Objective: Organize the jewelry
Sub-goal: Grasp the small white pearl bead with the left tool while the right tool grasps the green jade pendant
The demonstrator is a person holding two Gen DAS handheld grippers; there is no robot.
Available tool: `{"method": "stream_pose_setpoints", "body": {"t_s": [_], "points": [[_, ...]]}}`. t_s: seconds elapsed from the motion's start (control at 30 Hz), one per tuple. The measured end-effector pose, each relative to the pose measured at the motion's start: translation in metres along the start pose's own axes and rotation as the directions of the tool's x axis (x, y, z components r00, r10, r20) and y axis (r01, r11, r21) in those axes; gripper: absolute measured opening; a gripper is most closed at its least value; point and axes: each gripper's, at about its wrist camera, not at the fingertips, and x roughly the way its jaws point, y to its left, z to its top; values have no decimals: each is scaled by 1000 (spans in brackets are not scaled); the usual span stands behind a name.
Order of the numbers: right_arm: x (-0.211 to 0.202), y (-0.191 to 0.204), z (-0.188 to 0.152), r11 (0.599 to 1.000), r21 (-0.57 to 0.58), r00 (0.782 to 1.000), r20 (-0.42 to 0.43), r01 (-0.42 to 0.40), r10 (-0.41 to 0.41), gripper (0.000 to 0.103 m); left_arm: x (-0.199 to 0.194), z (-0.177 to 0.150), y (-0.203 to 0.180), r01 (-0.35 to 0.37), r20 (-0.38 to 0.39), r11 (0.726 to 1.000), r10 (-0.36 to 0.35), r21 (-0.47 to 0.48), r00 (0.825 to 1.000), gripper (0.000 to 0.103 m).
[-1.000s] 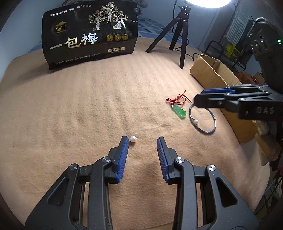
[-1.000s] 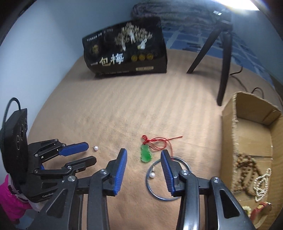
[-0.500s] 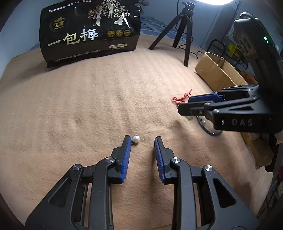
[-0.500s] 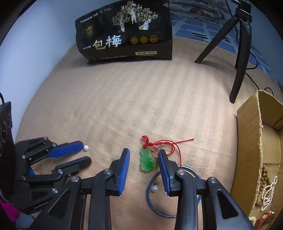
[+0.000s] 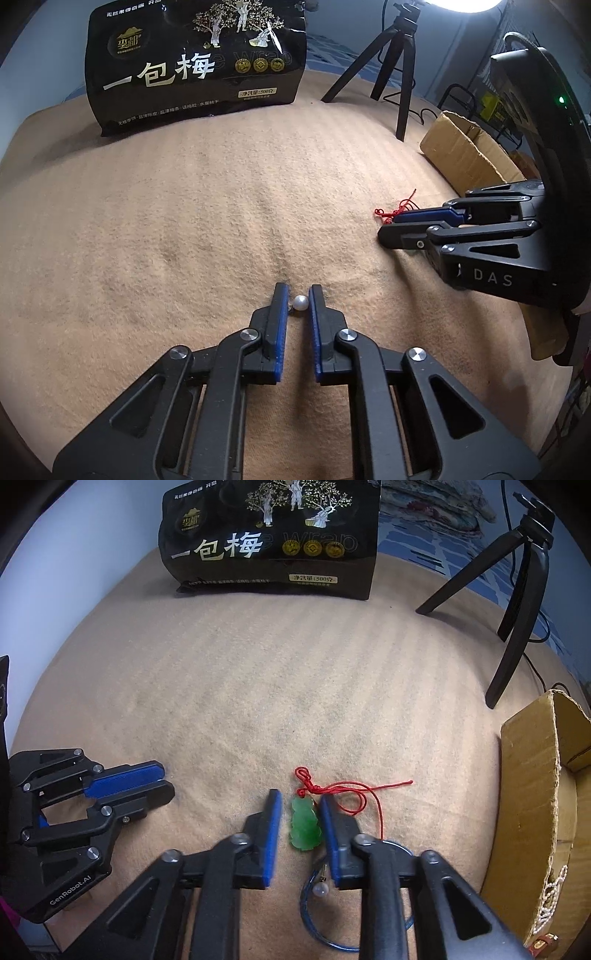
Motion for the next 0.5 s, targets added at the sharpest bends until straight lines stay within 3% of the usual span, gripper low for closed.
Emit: {"method": "stream_pose_setpoints", "body": {"t_s": [0.5], "points": [[-36, -17, -9, 995, 82, 994, 90, -64, 57, 11, -21, 0, 3, 4, 34, 1000, -3, -20, 999, 9]]}}
